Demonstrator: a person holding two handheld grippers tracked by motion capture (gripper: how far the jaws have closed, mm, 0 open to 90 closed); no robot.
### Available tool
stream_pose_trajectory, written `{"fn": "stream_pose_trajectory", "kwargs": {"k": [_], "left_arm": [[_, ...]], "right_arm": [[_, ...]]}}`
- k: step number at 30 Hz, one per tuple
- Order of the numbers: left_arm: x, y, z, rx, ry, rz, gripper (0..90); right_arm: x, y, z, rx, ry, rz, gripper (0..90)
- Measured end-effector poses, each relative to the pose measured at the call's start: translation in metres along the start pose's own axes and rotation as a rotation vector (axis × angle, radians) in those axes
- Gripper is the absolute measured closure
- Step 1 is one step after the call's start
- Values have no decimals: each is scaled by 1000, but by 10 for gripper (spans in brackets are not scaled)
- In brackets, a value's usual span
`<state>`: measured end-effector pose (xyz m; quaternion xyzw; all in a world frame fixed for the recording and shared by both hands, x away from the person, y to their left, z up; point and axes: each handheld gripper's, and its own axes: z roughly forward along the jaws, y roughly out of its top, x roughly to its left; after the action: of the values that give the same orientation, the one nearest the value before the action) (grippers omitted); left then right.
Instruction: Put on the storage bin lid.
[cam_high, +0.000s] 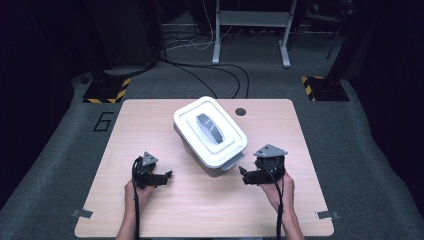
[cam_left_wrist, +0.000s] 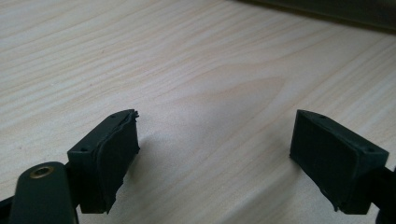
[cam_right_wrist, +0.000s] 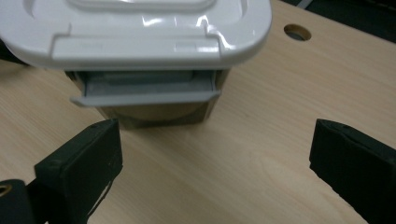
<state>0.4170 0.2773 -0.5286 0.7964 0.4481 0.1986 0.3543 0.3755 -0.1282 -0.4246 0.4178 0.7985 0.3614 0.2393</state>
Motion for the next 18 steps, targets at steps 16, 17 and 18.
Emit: {"fn": "stream_pose_trajectory", "kwargs": {"k": [16,17,18], "left_arm": [[-1,0,0,2,-5,-10,150],[-1,0,0,3,-6,-10,150],[-1,0,0,3,-5,-10,150]], "right_arm": [[-17,-83,28,128,-31,112,0],[-18,-86,29,136,-36,119,0],[-19,-90,30,136,-36,124,0]]}}
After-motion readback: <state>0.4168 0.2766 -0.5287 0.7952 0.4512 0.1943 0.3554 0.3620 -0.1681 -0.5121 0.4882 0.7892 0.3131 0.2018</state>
